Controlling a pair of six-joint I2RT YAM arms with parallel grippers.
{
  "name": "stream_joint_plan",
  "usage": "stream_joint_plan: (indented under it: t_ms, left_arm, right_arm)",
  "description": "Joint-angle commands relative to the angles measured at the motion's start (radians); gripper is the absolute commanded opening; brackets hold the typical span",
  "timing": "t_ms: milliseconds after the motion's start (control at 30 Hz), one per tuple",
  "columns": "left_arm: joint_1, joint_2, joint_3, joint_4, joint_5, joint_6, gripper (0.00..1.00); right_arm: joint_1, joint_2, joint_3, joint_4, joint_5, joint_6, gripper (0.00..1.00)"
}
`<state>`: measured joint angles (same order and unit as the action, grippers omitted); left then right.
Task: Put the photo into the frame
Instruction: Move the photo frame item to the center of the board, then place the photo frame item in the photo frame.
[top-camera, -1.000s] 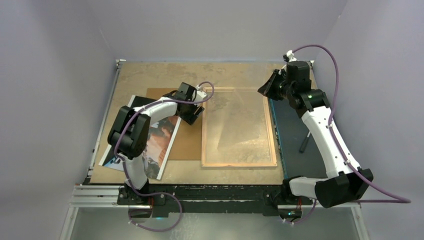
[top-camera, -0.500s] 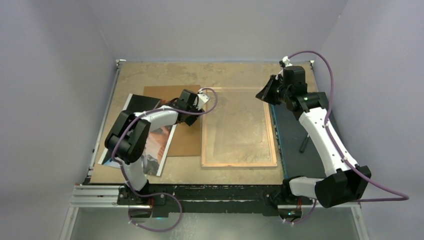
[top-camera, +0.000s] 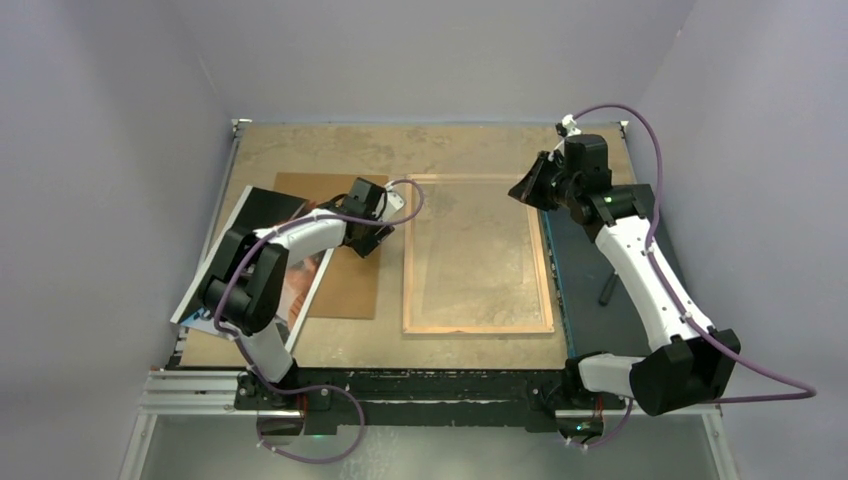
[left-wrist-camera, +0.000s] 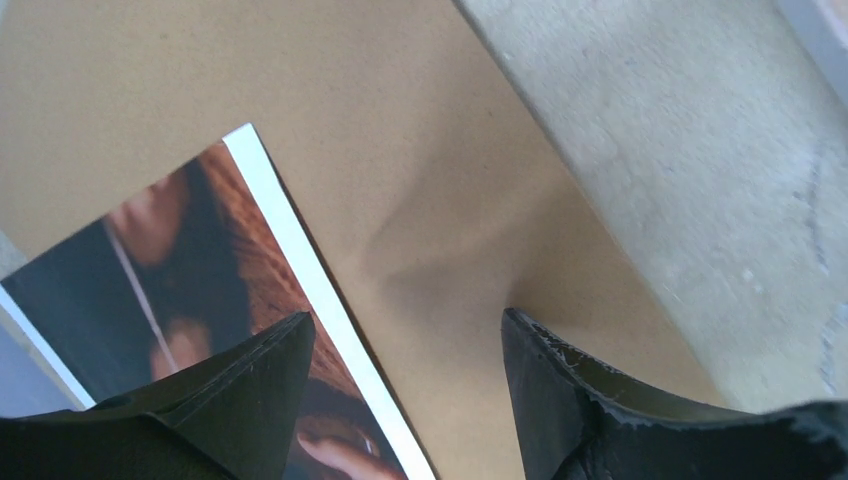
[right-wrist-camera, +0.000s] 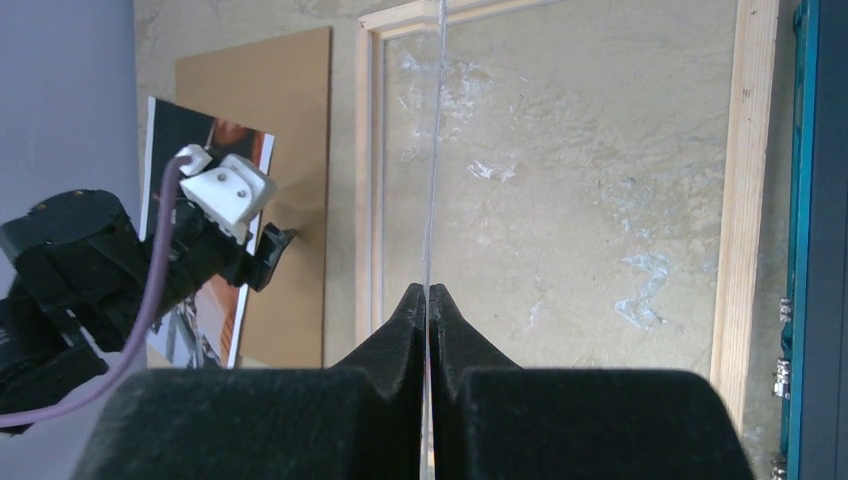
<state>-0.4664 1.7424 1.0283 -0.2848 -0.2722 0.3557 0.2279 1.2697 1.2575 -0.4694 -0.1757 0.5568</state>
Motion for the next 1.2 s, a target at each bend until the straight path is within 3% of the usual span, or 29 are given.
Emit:
stream_joint_plan:
  t_ms: [0, 200, 467, 700, 900, 1167]
  left_arm:
    - [0.006, -0.021, 0.165, -0.236, 0.123, -0.09, 0.69]
    - [-0.006, 0.066, 0.346, -0.312, 0.37, -0.244, 0.75]
    - [-0.044, 0.206, 0.397, -0.268, 0.462, -0.327, 0.74]
    - [-0.055, 0.252, 0.374, -0.234, 0.421, -0.32, 0.67]
    - [-0.054, 0.241, 0.321, -0.201, 0.304, -0.276, 0.51]
    - [-0.049, 0.216, 0.27, -0.177, 0.195, -0.226, 0.42]
  right_arm:
    - [-0.003, -0.007, -0.013, 0.029, -0.026, -0.006, 0.0]
    - [-0.004, -0.014, 0.001, 0.012, -0.002, -0.006, 0.0]
    - [-0.004, -0.044, 0.006, -0.031, 0.041, -0.018, 0.0]
    - [-0.003, -0.046, 0.002, -0.036, 0.039, -0.018, 0.0]
    - [-0.004, -0.043, -0.001, -0.03, 0.011, -0.011, 0.0]
    - [-0.003, -0.052, -0.043, 0.031, 0.0, 0.012, 0.0]
